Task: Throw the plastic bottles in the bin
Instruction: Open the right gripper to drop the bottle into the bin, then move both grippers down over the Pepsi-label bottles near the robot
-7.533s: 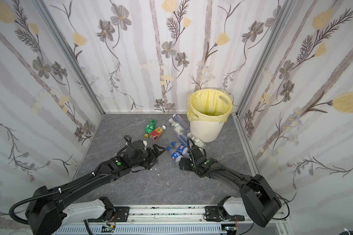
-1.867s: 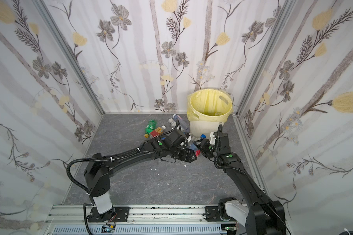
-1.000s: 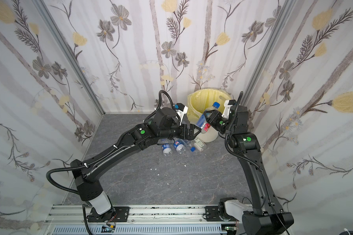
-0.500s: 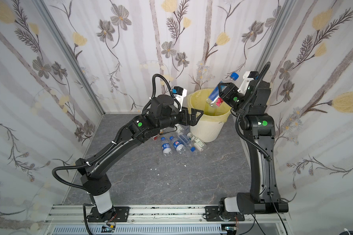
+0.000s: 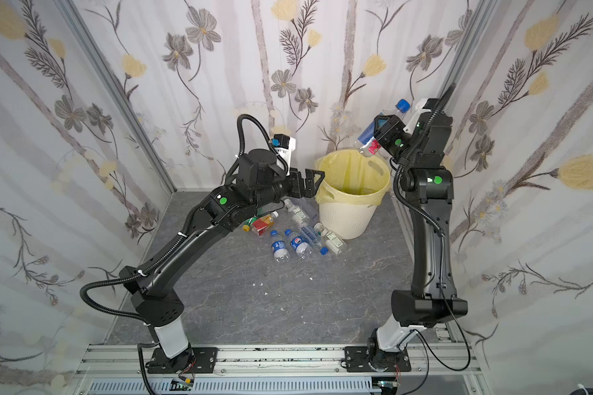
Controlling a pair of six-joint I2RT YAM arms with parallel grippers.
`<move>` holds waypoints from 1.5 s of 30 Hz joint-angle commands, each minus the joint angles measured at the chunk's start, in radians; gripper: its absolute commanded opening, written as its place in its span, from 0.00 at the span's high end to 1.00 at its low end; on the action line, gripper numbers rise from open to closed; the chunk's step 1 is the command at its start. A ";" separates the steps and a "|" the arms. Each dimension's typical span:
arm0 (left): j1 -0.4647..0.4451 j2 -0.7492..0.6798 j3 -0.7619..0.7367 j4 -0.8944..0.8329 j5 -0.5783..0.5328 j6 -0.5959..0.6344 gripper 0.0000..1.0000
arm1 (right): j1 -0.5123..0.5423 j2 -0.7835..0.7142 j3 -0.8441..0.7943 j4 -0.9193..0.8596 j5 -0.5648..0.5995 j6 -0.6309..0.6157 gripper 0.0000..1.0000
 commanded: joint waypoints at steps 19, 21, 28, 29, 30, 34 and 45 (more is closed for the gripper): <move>0.071 0.008 -0.129 0.004 0.066 -0.138 0.00 | 0.025 0.175 0.030 -0.146 -0.066 0.004 0.00; 0.069 0.015 -0.140 0.004 0.066 -0.165 0.00 | 0.026 0.155 0.022 -0.160 -0.081 -0.010 0.00; 0.075 -0.003 -0.217 0.003 0.022 -0.275 0.00 | 0.041 0.009 -0.160 -0.113 -0.122 -0.022 0.00; 0.080 -0.012 -0.237 0.003 0.022 -0.297 0.00 | 0.045 -0.017 -0.195 -0.098 -0.126 -0.023 0.00; 0.085 -0.018 -0.255 0.003 0.022 -0.316 0.00 | 0.048 -0.038 -0.224 -0.088 -0.133 -0.023 0.00; 0.108 -0.050 -0.353 0.004 0.040 -0.407 0.00 | 0.072 -0.112 -0.323 -0.083 -0.136 -0.031 0.00; 0.191 -0.086 -0.588 0.004 0.142 -0.465 0.00 | 0.230 -0.297 -0.517 -0.126 0.043 -0.132 0.00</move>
